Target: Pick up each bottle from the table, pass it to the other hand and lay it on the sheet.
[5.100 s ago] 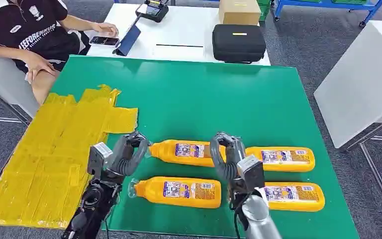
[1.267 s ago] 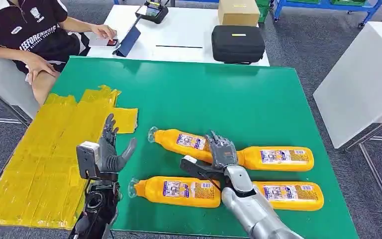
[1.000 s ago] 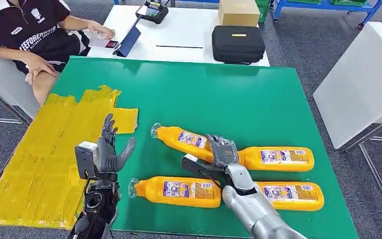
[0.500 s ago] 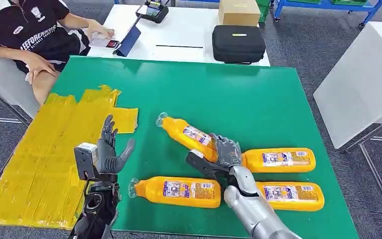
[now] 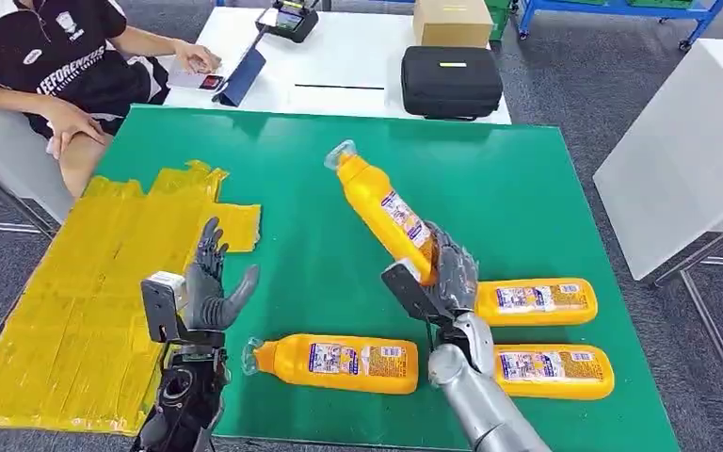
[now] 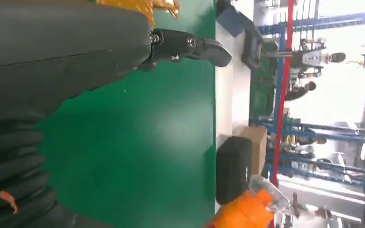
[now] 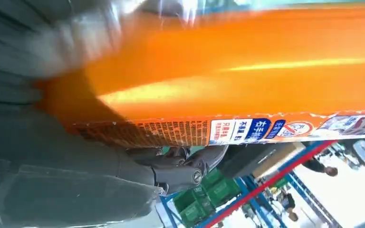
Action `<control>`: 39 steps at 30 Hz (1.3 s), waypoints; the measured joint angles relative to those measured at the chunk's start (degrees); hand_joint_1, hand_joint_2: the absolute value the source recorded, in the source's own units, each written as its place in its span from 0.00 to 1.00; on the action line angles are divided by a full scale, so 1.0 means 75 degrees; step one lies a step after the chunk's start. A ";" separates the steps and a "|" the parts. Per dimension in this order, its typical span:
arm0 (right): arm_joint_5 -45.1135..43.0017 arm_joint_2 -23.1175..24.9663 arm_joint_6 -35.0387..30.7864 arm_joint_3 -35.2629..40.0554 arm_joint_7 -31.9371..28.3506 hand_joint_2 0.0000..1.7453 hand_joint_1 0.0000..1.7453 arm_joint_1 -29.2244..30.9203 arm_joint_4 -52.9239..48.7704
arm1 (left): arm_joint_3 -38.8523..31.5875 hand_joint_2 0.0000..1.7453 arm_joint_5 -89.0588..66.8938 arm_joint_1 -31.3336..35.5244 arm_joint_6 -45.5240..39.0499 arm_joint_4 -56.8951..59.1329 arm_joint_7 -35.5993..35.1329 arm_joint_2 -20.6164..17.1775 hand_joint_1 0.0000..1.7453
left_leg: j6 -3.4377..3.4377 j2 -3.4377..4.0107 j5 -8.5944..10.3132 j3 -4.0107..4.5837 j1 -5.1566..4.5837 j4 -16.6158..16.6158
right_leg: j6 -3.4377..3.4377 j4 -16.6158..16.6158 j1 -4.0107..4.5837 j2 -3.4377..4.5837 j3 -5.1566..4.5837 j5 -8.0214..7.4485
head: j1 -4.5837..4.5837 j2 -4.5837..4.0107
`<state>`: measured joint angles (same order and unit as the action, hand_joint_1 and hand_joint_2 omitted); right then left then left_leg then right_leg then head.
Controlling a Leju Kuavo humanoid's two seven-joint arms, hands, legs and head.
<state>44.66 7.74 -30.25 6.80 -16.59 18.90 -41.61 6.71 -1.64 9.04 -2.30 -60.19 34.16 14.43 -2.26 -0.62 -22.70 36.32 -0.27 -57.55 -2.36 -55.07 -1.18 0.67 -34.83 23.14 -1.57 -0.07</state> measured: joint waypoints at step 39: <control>-0.0545 0.0612 -0.0219 0.0542 -0.0551 1.00 1.00 0.0088 -0.0117 | 0.1466 1.00 0.2532 0.1656 0.2891 0.1043 -0.1577 0.0122 0.00 | 0.0002 0.0000 0.0004 0.0006 0.0000 0.0000 | -0.0001 -0.0002 0.0000 -0.0001 -0.0005 -0.0002 | -0.0003 0.0000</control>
<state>40.57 12.33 -31.89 10.86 -20.72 19.56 -42.49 17.70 17.35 21.46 19.38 -52.37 22.34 15.34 -2.25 -0.62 -22.67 36.36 -0.27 -57.55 -2.36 -55.09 -1.18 0.67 -34.87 23.13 -1.60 -0.07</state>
